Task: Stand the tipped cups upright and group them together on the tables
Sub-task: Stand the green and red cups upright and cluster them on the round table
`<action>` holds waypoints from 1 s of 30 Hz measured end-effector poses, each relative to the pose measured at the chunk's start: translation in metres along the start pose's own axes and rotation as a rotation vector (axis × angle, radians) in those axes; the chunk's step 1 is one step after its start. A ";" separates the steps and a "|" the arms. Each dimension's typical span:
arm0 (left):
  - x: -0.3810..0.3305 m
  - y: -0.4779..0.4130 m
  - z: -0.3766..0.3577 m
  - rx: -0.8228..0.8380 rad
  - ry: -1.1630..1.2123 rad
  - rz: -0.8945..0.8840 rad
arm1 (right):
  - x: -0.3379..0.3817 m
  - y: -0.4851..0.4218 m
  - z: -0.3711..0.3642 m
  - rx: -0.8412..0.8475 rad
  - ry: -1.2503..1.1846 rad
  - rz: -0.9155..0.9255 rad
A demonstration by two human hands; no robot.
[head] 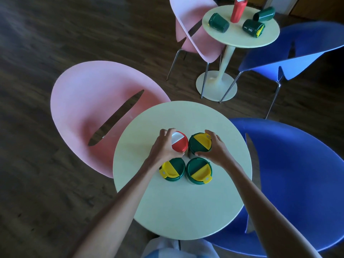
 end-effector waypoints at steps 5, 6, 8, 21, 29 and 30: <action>0.004 0.003 -0.004 0.041 0.014 -0.009 | 0.001 0.004 0.000 0.062 0.033 0.004; 0.005 0.004 -0.004 0.043 0.017 -0.007 | 0.000 0.006 0.000 0.068 0.035 0.006; 0.009 0.007 -0.004 0.048 0.034 0.016 | -0.001 0.007 0.000 0.066 0.026 0.006; 0.038 0.063 0.014 -0.123 0.436 0.256 | -0.022 0.062 0.011 -0.236 -0.190 -0.083; 0.055 0.104 -0.005 0.014 0.372 0.098 | -0.044 0.110 -0.023 -0.054 -0.134 -0.085; 0.055 0.103 -0.006 0.007 0.380 0.105 | -0.044 0.110 -0.025 -0.047 -0.128 -0.079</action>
Point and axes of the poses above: each hand's wrist, its own y-axis away from the middle knuckle, its own z-axis out of the back of the hand, x = y × z, the point moved 6 cm from there along -y, towards the middle knuckle, and after that the axes turned 14 degrees about -x, right-handed, at the moved point
